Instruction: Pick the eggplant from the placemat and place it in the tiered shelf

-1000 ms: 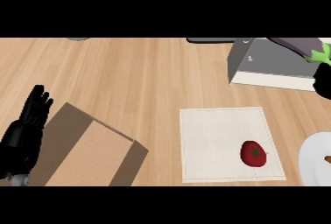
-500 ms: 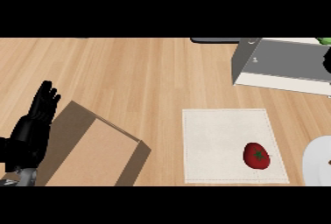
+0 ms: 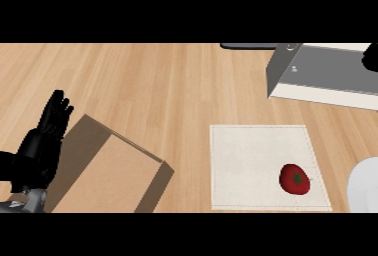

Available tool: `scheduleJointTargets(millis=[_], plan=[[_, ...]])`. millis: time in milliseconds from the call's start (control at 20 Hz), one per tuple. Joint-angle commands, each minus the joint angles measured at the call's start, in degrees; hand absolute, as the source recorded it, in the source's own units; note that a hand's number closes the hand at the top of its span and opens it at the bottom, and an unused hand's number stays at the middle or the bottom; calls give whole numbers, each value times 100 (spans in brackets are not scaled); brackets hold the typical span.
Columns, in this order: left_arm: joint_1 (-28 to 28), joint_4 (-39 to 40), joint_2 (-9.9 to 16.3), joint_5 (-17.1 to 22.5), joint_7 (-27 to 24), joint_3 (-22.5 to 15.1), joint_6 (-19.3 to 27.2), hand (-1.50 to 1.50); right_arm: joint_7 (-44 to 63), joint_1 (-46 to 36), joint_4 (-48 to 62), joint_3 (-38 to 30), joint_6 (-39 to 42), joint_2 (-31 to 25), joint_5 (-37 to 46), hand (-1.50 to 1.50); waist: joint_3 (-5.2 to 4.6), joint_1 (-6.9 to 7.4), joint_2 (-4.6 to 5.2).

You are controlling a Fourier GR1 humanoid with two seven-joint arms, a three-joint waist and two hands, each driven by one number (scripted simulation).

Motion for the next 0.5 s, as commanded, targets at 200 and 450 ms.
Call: scheduleJointTargets(millis=[200,450], plan=[[-300,146,-404,6,20,-52,76,0,-1117,-515,1742,-70,-149,-67,220,150,-115,-8,76],[-72,-115,-266,56,130,84,-5,0,-1288,-944,2450,-560,-702,424,-167,-150,-116,-17,46]])
